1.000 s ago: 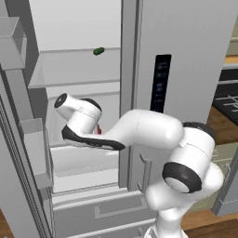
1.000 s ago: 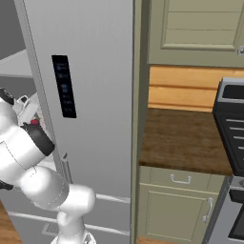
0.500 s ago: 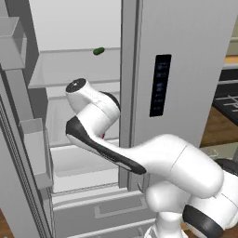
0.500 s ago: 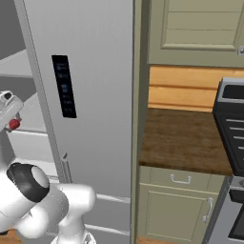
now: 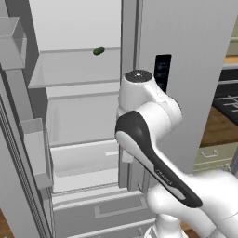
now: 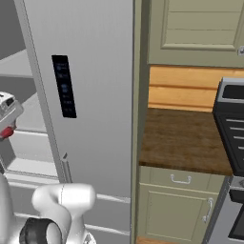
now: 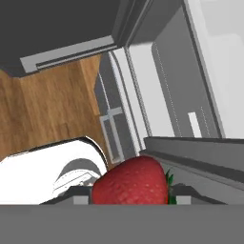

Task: Take the strawberry from the fridge and place it on top of the pancake, located on the dining counter.

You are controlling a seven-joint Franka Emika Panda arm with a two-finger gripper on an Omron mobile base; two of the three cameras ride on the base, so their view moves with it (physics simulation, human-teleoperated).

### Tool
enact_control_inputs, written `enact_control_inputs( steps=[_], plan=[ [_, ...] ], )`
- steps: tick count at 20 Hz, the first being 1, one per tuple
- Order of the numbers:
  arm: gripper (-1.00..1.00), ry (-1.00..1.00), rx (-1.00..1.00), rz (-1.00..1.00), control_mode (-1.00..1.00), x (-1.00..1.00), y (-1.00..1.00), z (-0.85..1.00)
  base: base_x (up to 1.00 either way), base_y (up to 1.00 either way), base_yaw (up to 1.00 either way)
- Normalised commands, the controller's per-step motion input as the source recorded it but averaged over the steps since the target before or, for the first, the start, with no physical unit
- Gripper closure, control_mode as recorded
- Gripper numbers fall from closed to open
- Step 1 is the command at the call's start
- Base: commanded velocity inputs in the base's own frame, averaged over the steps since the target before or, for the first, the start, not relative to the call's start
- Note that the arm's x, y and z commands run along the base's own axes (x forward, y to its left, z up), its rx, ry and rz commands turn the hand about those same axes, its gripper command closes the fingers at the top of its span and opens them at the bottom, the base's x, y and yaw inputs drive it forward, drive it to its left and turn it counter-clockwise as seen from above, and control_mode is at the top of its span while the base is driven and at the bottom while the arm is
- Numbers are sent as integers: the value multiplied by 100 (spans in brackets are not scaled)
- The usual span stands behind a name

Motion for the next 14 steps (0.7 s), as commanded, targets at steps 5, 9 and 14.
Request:
enact_control_inputs(
  steps=[5,9,14],
  plan=[
    [100,0,24,-7,-100,-48,-69,38,0,0,0],
    [100,6,12,-10,-100,-7,-31,14,0,0,0],
    [100,6,1,0,-100,0,-5,-2,0,0,0]
  ],
)
